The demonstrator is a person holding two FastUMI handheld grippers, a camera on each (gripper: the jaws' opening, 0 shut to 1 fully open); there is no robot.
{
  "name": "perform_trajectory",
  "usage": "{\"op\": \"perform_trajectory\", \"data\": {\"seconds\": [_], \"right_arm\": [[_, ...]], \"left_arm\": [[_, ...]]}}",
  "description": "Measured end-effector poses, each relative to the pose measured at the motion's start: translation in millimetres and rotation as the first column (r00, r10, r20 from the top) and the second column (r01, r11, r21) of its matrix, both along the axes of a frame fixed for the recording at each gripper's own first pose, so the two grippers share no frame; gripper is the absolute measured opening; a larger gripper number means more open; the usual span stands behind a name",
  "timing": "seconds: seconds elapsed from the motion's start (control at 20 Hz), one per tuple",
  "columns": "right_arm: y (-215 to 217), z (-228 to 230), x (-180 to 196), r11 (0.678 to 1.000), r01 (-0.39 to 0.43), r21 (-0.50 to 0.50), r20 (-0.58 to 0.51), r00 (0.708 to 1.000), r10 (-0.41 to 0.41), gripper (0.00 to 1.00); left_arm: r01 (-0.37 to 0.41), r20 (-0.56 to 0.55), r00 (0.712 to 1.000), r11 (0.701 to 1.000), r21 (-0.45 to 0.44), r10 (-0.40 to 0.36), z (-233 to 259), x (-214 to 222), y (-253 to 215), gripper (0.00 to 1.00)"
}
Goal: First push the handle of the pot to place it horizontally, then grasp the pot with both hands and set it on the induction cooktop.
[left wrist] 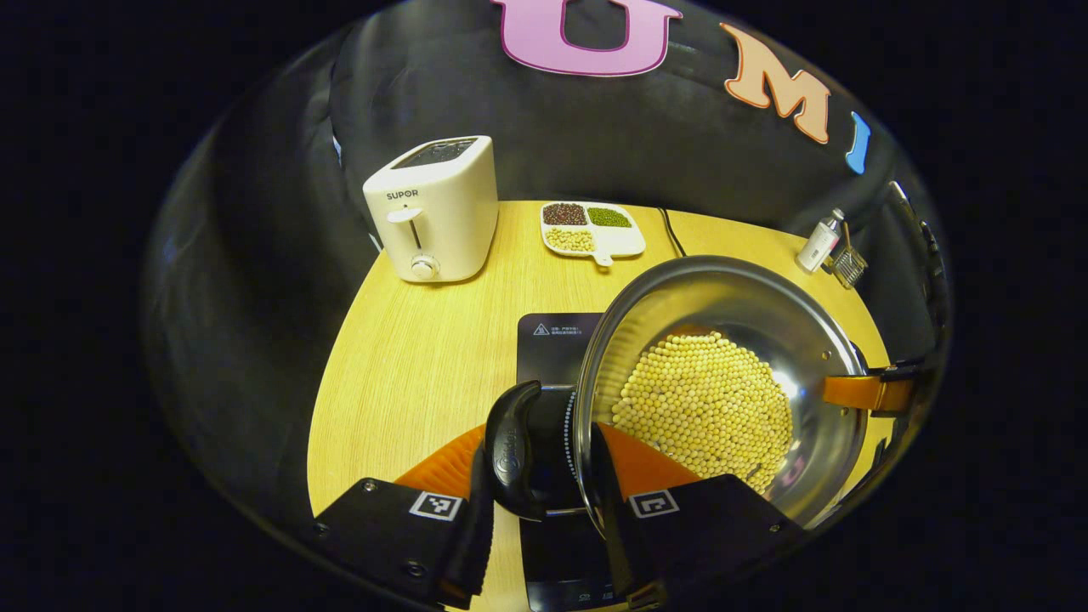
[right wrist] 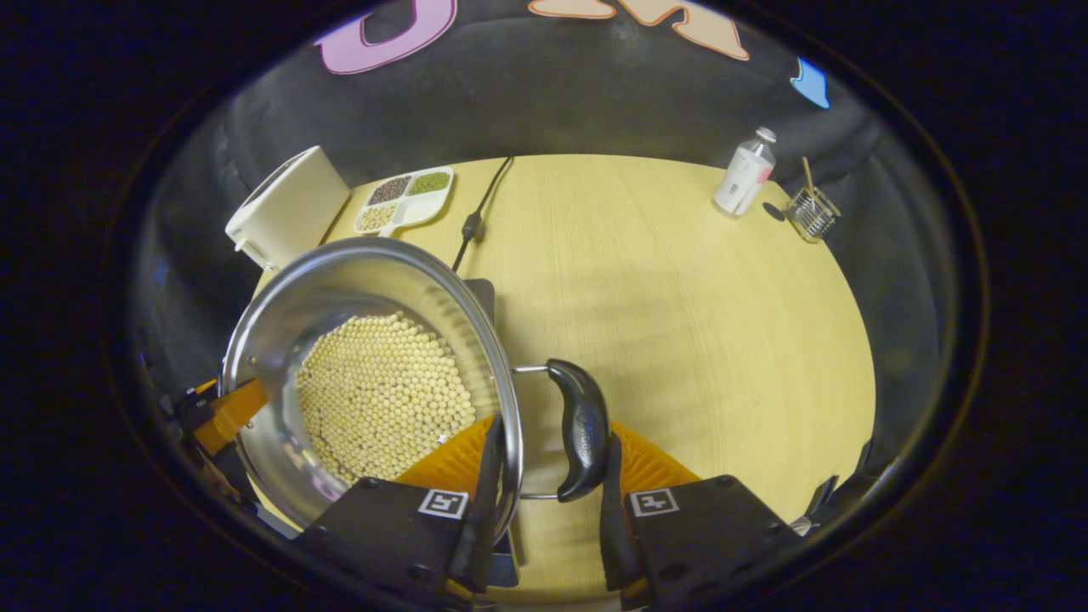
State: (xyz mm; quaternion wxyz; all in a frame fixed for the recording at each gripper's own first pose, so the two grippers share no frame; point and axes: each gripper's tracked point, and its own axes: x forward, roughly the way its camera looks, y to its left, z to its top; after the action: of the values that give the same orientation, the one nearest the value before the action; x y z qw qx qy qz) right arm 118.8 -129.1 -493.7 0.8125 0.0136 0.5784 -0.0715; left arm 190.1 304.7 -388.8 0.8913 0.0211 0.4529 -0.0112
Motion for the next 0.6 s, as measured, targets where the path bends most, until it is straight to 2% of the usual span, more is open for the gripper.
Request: {"op": "perform_trajectory", "data": {"seconds": [0.15, 0.2, 0.35, 0.4, 0.6], "right_arm": [[-0.3, -1.0, -0.7, 1.000, -0.002, -0.005, 0.005, 1.000, 0.002, 0.50], [-0.3, -1.0, 0.4, 1.000, -0.005, -0.008, 0.011, 1.000, 0.005, 0.54], [-0.2, -0.7, -0.6, 1.000, 0.006, 0.008, 0.027, 1.000, -0.006, 0.54], [0.0, -0.7, 0.5, 1.000, 0.005, 0.008, 0.026, 1.000, -0.005, 0.50], [0.7, -0.7, 2.0, 1.000, 0.008, 0.013, 0.021, 1.000, -0.008, 0.54]], "left_arm": [[-0.002, -0.001, 1.000, 1.000, 0.001, 0.002, 0.2, -0.1, 0.0, 0.57], [-0.007, 0.000, 1.000, 1.000, 0.000, 0.007, 0.5, -0.6, 0.2, 0.57], [-0.002, 0.013, 1.000, 1.000, -0.001, 0.002, -0.3, 1.4, 0.1, 0.62], [0.004, 0.008, 1.000, 1.000, 0.007, -0.005, 0.5, 1.3, 0.4, 0.62], [-0.007, -0.007, 1.000, 1.000, 0.024, 0.007, 2.0, -1.4, 2.1, 0.61]]}}
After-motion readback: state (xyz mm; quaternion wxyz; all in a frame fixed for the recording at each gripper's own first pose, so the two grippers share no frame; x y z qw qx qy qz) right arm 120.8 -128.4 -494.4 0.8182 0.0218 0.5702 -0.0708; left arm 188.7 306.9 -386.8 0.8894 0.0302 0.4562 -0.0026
